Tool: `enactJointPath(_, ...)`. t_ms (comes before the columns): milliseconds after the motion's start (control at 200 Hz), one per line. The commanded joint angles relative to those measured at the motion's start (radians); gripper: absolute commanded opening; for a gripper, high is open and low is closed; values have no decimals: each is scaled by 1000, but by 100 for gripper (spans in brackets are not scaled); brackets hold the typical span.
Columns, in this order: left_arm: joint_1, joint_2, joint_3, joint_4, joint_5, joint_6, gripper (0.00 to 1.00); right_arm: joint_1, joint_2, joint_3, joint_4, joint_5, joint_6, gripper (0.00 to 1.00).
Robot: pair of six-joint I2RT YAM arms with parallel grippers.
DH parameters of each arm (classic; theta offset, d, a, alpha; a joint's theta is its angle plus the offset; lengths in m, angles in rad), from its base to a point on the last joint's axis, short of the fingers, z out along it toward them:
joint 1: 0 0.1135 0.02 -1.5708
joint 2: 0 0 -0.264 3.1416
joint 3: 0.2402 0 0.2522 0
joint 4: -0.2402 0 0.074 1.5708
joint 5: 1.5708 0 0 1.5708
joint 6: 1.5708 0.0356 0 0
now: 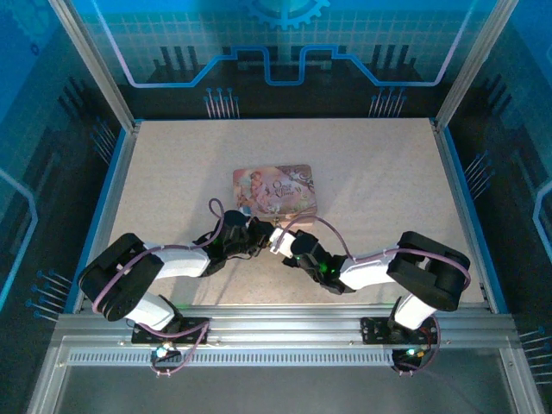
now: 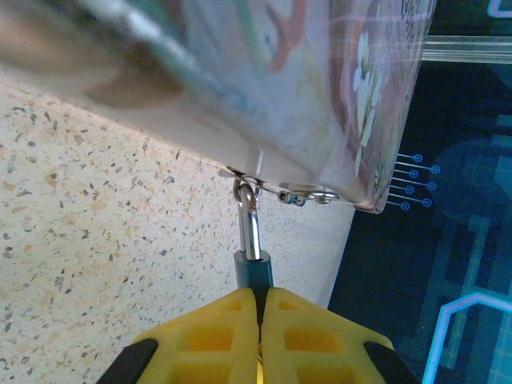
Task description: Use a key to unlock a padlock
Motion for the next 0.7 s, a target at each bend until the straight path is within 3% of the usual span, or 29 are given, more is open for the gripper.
enactJointPath(0,-33,22,-1,-79,77,-14,8,27,7,-8,117,31,0,8)
enactJointPath(350,-34,24,3,-83,74,-16,8,52,-5,-26,148,43,-24,15)
enactJointPath(450,-37,27,3,-81,73,-19,8,51,-19,-35,160,34,-30,22)
enactJointPath(695,-36,37,8,-76,75,-21,8,60,-52,-60,151,15,-44,25)
